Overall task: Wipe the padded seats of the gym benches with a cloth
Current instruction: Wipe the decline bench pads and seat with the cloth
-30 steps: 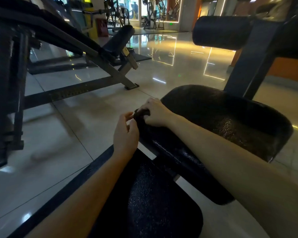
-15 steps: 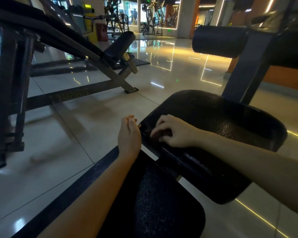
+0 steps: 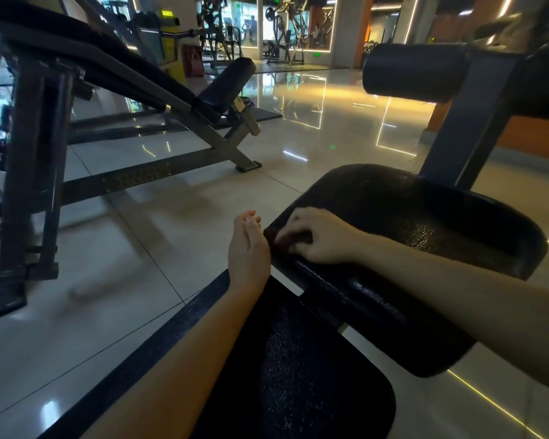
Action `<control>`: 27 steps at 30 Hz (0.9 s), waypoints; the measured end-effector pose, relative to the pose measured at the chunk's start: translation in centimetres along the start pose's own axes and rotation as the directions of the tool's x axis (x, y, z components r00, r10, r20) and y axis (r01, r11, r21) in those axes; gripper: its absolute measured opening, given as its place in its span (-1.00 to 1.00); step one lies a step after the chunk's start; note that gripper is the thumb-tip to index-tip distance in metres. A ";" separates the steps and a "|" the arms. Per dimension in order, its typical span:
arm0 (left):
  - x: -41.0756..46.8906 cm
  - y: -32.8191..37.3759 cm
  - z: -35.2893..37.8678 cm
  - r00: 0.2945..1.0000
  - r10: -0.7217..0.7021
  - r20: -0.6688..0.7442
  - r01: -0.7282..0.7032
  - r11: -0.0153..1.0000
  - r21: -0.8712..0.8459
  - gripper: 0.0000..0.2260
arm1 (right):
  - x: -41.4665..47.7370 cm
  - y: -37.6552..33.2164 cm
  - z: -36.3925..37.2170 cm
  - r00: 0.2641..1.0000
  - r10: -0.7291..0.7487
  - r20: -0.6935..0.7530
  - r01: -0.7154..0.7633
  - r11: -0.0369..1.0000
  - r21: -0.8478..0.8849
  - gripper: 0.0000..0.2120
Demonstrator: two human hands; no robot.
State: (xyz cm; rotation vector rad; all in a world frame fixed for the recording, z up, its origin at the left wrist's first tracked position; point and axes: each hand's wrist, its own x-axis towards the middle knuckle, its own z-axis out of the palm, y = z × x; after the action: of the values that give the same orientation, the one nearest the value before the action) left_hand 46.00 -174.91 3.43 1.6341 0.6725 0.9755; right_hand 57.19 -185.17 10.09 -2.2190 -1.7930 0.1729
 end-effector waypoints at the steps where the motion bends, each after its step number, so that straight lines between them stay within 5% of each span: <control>1: 0.0 0.1 0.0 1.000 0.001 0.004 -0.001 1.000 -0.001 -0.62 | -1.1 -0.5 0.1 0.999 -0.028 0.047 0.028 1.000 0.002 -0.71; 4: 0.0 0.3 0.1 1.000 -0.007 0.000 0.007 1.000 -0.019 -0.65 | -1.8 -0.9 1.2 0.998 -0.068 0.002 0.068 0.998 -0.002 -0.67; 9: -0.2 1.0 -0.1 1.000 0.022 -0.011 -0.021 0.995 0.099 -0.70 | 4.8 -1.6 2.9 0.965 0.167 -0.204 -0.175 0.984 -0.024 -0.72; 18: -0.5 0.8 -0.5 0.969 0.118 0.216 -0.182 0.935 0.305 -0.66 | -2.9 1.5 0.4 1.000 0.020 -0.017 -0.019 0.997 0.078 -0.71; 27: -0.6 0.7 -0.1 0.952 0.118 0.281 -0.224 0.897 0.382 -0.70 | -17.9 0.7 -2.1 0.993 0.089 0.076 -0.104 0.970 0.222 -0.82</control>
State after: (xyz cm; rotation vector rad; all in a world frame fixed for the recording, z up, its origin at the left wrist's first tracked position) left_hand 45.57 -175.55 3.92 2.1801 0.5897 0.7611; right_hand 54.43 -202.95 10.45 -2.1609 -1.6076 0.4515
